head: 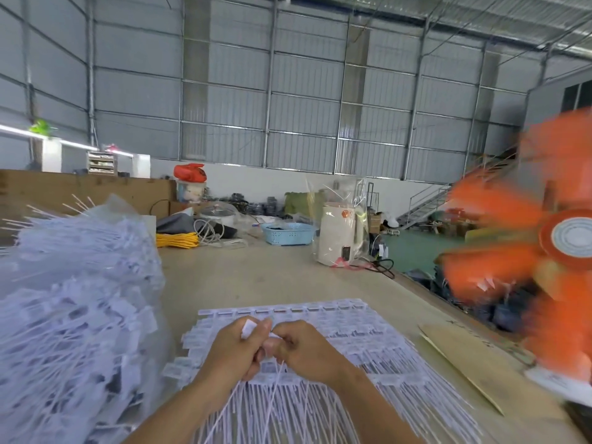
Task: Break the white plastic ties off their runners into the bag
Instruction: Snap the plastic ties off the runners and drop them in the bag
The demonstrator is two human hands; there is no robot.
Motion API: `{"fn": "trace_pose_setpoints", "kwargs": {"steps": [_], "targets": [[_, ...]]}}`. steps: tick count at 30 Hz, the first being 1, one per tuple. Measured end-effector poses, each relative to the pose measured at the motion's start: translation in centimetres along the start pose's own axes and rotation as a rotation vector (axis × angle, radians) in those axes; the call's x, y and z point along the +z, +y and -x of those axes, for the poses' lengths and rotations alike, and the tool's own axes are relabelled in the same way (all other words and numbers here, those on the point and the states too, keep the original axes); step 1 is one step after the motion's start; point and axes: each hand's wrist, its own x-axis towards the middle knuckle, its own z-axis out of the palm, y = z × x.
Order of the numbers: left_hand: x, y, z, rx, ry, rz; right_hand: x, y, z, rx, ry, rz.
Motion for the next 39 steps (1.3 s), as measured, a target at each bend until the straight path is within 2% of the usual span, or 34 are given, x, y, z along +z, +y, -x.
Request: {"fn": "trace_pose_setpoints", "kwargs": {"steps": [4,8,11,13,15,16,18,19,22,24,26,31,35,39], "targets": [[-0.2,-0.1,-0.4,0.052,0.076,-0.095,0.5,0.2,-0.3,-0.048,0.039,0.088],[-0.1,-0.3,-0.7,0.012,0.131,-0.091,0.9,-0.1,-0.4,-0.052,0.078,0.325],[-2.2,-0.1,-1.4,-0.017,0.299,-0.17,-1.4,-0.3,0.1,-0.025,0.182,0.509],[-5.0,-0.2,-2.1,-0.015,0.429,-0.064,-4.9,-0.2,0.8,0.088,0.41,0.259],[-6.5,0.1,-2.1,0.016,0.452,0.096,-8.3,-0.3,1.9,0.096,0.632,-0.278],[-6.3,0.2,-2.0,0.03,0.409,0.143,-9.1,-0.5,2.4,0.091,0.651,-0.51],[-4.6,0.3,-1.7,0.054,0.287,0.185,-8.7,-1.2,2.5,0.078,0.489,-0.745],[-3.4,0.2,-1.6,0.055,0.226,0.201,-7.5,-1.6,2.1,0.074,0.377,-0.724],[-0.5,0.4,-1.2,-0.011,0.058,0.245,-2.7,-2.9,0.5,-0.016,0.195,-0.364],[0.2,0.5,-0.6,-0.056,-0.058,0.199,-0.3,-2.7,-0.3,-0.066,0.169,-0.105],[0.4,0.3,0.0,-0.054,-0.122,0.126,0.5,-2.1,-0.5,-0.078,0.165,-0.027],[0.4,-0.4,0.2,0.049,-0.018,0.117,0.6,-1.3,-0.3,-0.043,0.144,0.075],[0.1,-0.2,-0.1,0.131,0.082,0.084,0.1,-1.4,-0.3,0.077,0.108,0.148],[-0.3,-0.1,-0.4,0.152,0.1,0.024,-0.1,-1.8,-0.2,0.027,-0.001,0.103]]}}
